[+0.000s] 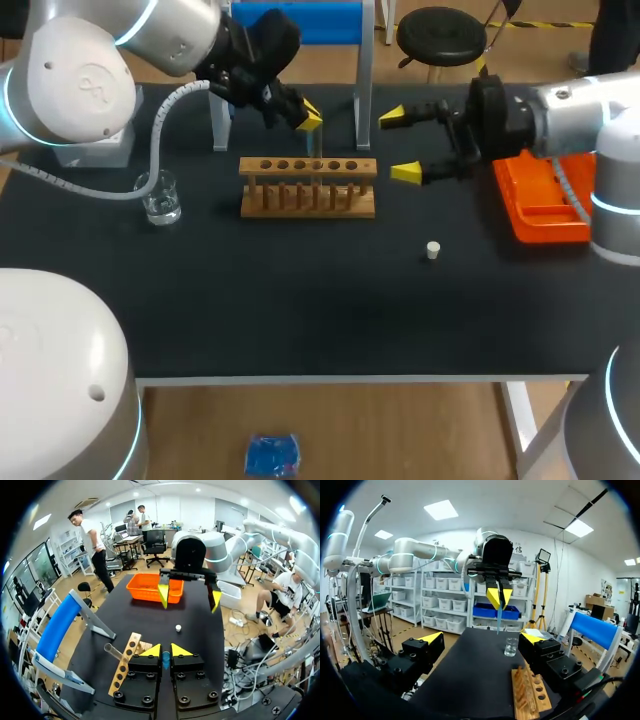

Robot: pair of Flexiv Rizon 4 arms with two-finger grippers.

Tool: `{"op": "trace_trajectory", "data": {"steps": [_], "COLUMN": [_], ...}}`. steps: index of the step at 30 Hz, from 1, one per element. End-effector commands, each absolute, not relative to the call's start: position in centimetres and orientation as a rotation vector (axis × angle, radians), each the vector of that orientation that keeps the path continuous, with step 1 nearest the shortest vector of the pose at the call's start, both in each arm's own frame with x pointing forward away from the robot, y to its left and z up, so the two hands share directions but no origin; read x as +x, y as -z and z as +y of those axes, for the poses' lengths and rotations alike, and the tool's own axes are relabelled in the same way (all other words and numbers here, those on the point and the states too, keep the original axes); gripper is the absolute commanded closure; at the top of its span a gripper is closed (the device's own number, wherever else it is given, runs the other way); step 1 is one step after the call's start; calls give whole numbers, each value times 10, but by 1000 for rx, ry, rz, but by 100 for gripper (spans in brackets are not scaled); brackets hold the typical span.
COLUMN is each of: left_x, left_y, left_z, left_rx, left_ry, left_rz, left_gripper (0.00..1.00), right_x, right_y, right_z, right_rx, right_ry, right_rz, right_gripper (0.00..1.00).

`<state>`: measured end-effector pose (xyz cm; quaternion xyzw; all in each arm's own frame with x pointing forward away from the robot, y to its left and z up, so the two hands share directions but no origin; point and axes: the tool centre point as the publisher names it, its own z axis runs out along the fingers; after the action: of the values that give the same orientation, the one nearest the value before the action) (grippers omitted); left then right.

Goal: Invert the test tube, pick up the pipette, mount the tip to pipette, aspirate from beaker and dispense into the tube, eject the tip, return the pipette, and cap with the stopper.

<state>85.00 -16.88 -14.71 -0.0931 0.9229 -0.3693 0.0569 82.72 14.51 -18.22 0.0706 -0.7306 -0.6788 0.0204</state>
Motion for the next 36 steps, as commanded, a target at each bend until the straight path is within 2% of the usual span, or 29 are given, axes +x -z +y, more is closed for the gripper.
{"op": "trace_trajectory", "data": {"steps": [1, 36], "left_x": [849, 849], "left_y": [146, 146], "left_z": [-168, -168], "left_rx": [-285, -285], "left_ry": [1115, 1115], "left_rz": [2801, 2801], "left_gripper": [100, 100], "right_x": [836, 843], "right_y": [190, 180], "right_z": [168, 239], "right_rx": [227, 178], "right_ry": [2098, 2104], "right_rz": [-2234, -2145], "right_gripper": [0, 0]}}
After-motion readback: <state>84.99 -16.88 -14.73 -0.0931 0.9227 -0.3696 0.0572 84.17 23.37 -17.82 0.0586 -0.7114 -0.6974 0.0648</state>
